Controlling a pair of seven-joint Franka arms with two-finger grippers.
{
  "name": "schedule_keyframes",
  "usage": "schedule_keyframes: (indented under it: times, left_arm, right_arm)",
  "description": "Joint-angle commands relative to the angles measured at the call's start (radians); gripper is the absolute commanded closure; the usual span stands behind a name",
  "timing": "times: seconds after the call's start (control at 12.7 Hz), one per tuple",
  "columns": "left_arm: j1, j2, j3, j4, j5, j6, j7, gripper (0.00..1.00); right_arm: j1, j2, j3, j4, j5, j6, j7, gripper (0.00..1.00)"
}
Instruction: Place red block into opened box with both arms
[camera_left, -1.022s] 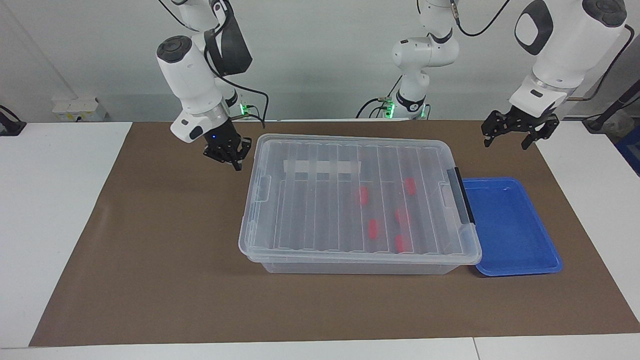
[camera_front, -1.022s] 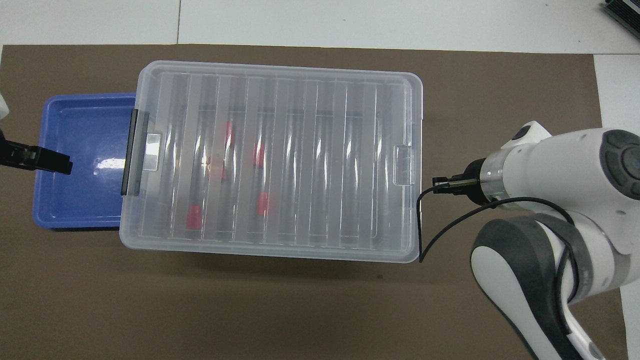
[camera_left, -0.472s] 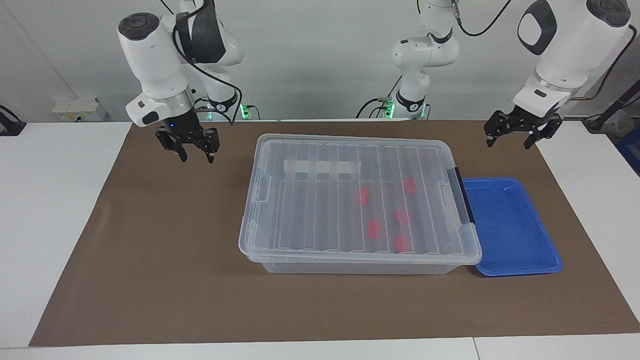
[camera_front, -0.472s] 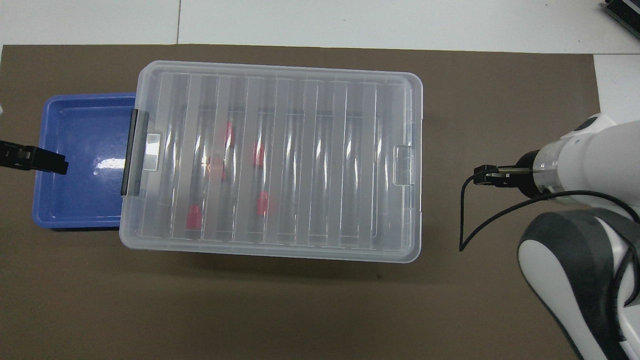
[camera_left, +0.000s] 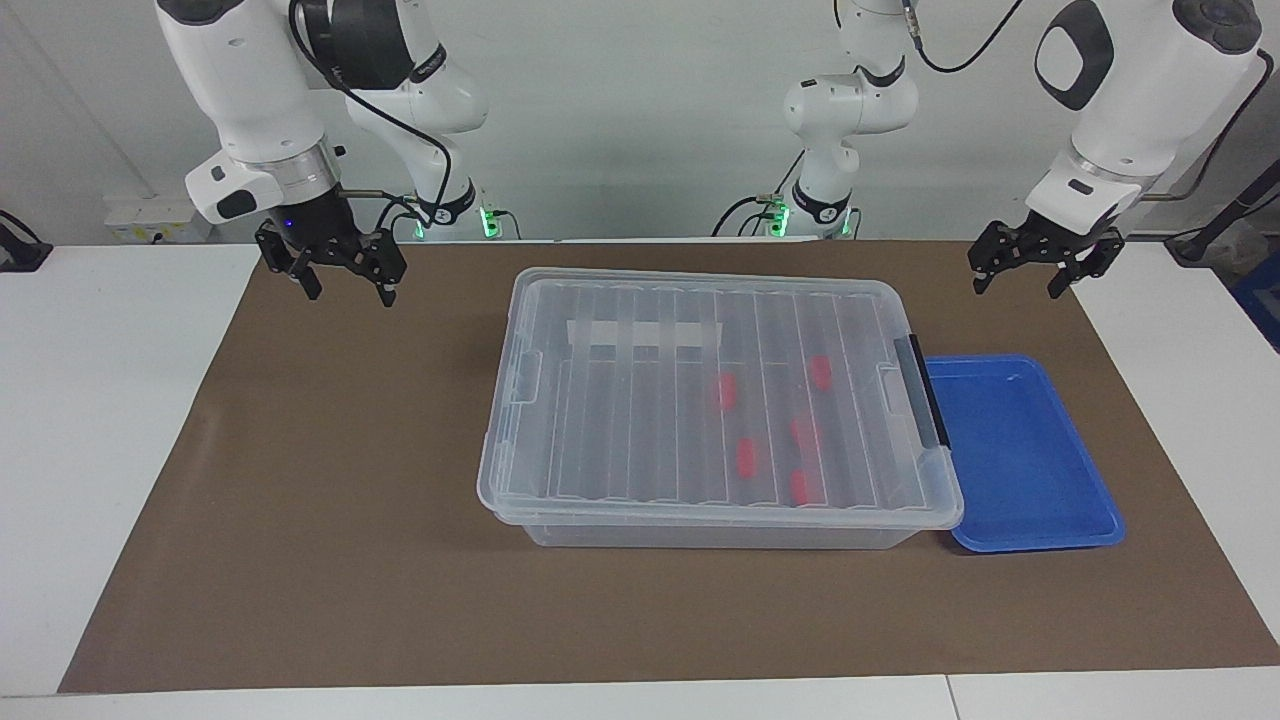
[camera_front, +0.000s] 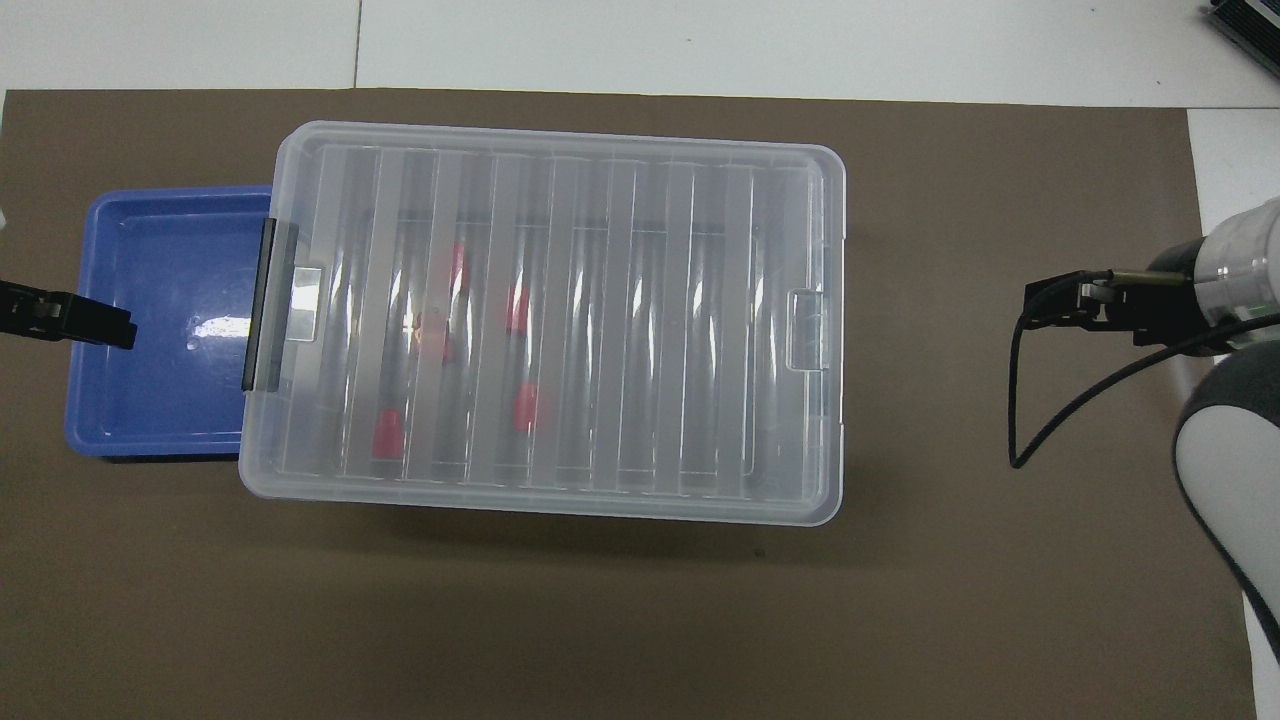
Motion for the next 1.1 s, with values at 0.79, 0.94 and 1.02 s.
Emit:
schedule_keyframes:
  times: [0.79, 0.94, 1.02]
  left_arm:
    - [0.001, -0.025, 0.005, -0.028, -0.009, 0.009, 0.005, 0.0]
    - [0.001, -0.025, 0.005, -0.028, -0.009, 0.009, 0.005, 0.0]
    - [0.001, -0.025, 0.005, -0.028, -0.009, 0.009, 0.005, 0.0]
  right_arm:
    - [-0.051, 0.053, 0.013, 0.117, -0.06, -0.155, -0.003, 0.0]
    - [-0.054, 0.047, 0.013, 0.109, -0.046, -0.155, -0.015, 0.0]
    - [-0.054, 0.047, 0.013, 0.107, -0.043, -0.157, -0.028, 0.0]
